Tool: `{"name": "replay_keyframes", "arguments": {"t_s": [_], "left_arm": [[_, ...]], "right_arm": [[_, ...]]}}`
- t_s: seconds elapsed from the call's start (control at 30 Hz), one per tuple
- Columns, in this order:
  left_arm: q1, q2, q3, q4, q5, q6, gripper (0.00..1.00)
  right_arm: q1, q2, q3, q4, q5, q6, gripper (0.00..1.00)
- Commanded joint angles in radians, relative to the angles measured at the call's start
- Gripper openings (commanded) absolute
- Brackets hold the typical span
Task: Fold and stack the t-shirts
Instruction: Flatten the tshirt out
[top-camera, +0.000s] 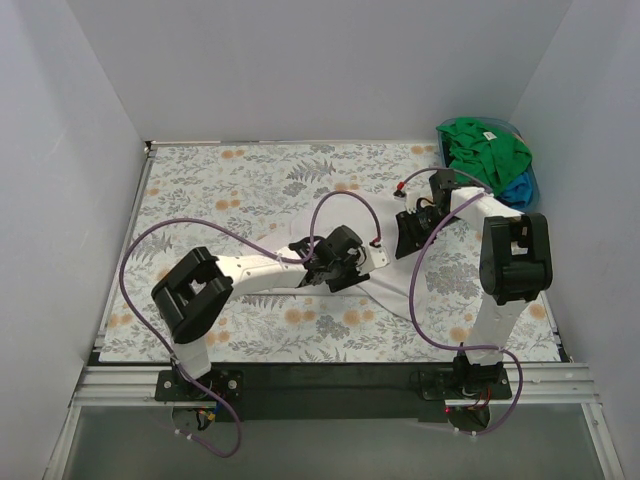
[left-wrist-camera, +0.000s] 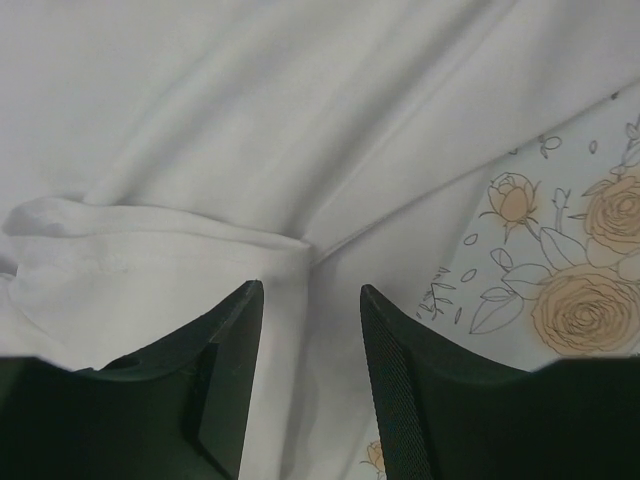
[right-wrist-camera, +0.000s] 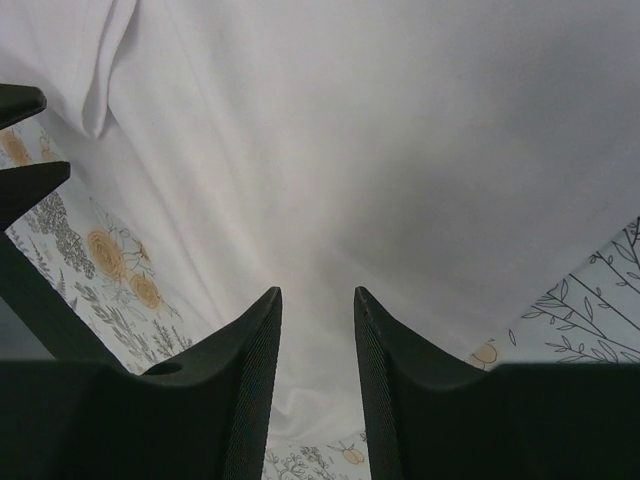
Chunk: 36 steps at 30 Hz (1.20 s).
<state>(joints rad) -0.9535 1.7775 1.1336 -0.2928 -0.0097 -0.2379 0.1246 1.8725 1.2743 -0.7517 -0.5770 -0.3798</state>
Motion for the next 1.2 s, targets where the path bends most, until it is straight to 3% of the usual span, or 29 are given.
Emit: {"name": "replay_keyframes", "arguments": {"t_s": [0.0, 0.37, 0.57, 0.87, 1.17], "left_arm": [[-0.019, 0.022, 0.003, 0.053, -0.122, 0.037, 0.43], [-0.014, 0.005, -0.008, 0.076, -0.207, 0.084, 0.37], [0.038, -0.001, 0.006, 0.073, -0.181, 0.081, 0.20], [0.090, -0.038, 0.041, 0.017, -0.036, 0.016, 0.01], [0.298, -0.133, 0.072, -0.126, 0.243, -0.136, 0.00]], "right_arm": [[-0.005, -0.006, -0.015, 0.005, 0.003, 0.009, 0.41], [-0.006, 0.001, -0.029, 0.011, 0.008, 0.002, 0.41], [-0.005, -0.001, -0.039, 0.014, 0.002, 0.002, 0.41], [-0.006, -0.003, -0.059, 0.015, -0.015, -0.004, 0.40], [0.013, -0.038, -0.213, 0.022, -0.030, -0.047, 0.40]]}}
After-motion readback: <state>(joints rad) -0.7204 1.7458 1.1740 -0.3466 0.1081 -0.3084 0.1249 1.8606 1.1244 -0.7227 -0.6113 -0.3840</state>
